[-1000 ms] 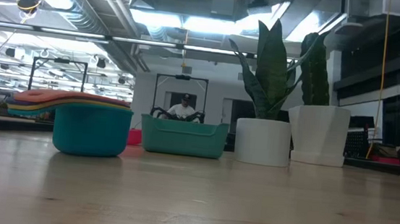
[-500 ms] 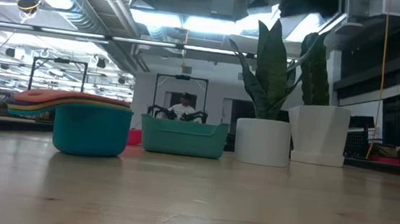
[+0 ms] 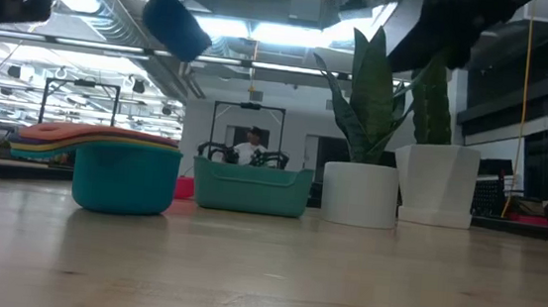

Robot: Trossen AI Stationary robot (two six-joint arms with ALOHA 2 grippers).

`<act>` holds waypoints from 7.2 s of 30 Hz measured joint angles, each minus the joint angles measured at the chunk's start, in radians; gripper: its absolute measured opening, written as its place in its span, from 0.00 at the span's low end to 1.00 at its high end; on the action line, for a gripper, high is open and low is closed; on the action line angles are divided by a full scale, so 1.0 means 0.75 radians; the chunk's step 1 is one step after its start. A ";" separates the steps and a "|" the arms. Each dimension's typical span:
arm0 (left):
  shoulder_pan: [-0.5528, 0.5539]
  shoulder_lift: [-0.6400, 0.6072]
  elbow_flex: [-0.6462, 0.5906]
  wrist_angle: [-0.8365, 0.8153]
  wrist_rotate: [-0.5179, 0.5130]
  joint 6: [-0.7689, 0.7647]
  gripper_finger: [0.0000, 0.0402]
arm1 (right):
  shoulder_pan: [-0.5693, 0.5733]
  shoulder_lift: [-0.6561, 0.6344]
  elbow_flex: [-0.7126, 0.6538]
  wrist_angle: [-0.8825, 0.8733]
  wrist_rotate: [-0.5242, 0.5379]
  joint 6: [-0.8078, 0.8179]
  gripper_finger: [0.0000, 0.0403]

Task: Nest measuring cups in basket
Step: Stack the blue measuring cup on top of the orange measuring cup, then stack the red measuring cup on top of the blue measuring cup

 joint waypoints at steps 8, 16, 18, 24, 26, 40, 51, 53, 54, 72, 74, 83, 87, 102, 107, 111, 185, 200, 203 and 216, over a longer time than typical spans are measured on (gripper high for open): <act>-0.035 0.208 -0.003 0.096 -0.001 -0.138 0.00 | 0.000 0.000 -0.027 0.010 -0.002 0.034 0.34; -0.080 0.309 -0.003 0.094 -0.050 -0.244 0.00 | 0.000 0.000 -0.030 0.011 -0.003 0.034 0.34; -0.083 0.310 -0.003 0.091 -0.081 -0.245 0.00 | 0.000 0.000 -0.030 0.020 -0.003 0.034 0.34; -0.081 0.310 -0.003 0.076 -0.109 -0.275 0.01 | 0.000 0.000 -0.030 0.051 -0.004 0.033 0.34; -0.081 0.310 -0.003 0.057 -0.094 -0.310 0.01 | 0.000 0.000 -0.030 0.052 -0.004 0.033 0.34; -0.040 0.310 -0.003 0.036 -0.089 -0.337 0.04 | 0.000 0.001 -0.030 0.052 -0.004 0.030 0.34; 0.008 0.310 -0.003 0.032 0.039 -0.338 0.08 | 0.000 0.001 -0.030 0.052 -0.004 0.029 0.34; 0.014 0.310 -0.003 0.032 0.042 -0.345 0.11 | 0.000 0.001 -0.030 0.052 -0.004 0.029 0.34; 0.014 0.310 -0.003 0.032 0.050 -0.346 0.13 | 0.000 0.001 -0.030 0.052 -0.004 0.029 0.34; -0.050 0.297 -0.002 0.057 0.322 -0.416 0.24 | 0.000 0.001 -0.030 0.052 -0.004 0.029 0.34; -0.062 0.297 -0.002 0.107 0.325 -0.415 0.23 | 0.000 0.001 -0.030 0.052 -0.005 0.029 0.34; -0.018 0.297 -0.001 0.421 0.099 -0.111 0.23 | -0.001 0.001 -0.029 0.058 -0.094 0.033 0.34; 0.064 0.297 -0.001 0.509 -0.054 0.105 0.23 | -0.001 0.001 -0.029 0.058 -0.098 0.034 0.34; 0.564 0.297 -0.001 0.648 0.277 0.640 0.23 | -0.001 0.001 -0.029 0.057 -0.097 0.034 0.34; 0.754 0.298 0.054 0.652 0.476 0.867 0.23 | -0.001 0.001 -0.030 0.057 -0.097 0.034 0.34; 0.919 0.298 0.116 0.649 0.643 1.061 0.23 | -0.001 0.001 -0.029 0.057 -0.097 0.034 0.34; 1.753 0.501 0.394 -0.772 0.883 2.387 0.23 | 0.000 0.002 -0.029 0.051 -0.095 0.068 0.34; 1.752 0.627 0.393 -0.752 0.862 2.367 0.20 | 0.000 0.002 -0.029 0.048 -0.095 0.067 0.34; 1.752 0.627 0.393 -0.753 0.848 2.334 0.12 | 0.000 0.002 -0.029 0.048 -0.095 0.066 0.34; 1.731 0.605 0.619 -1.056 0.874 1.992 0.01 | 0.000 -0.002 -0.029 0.016 -0.096 0.062 0.34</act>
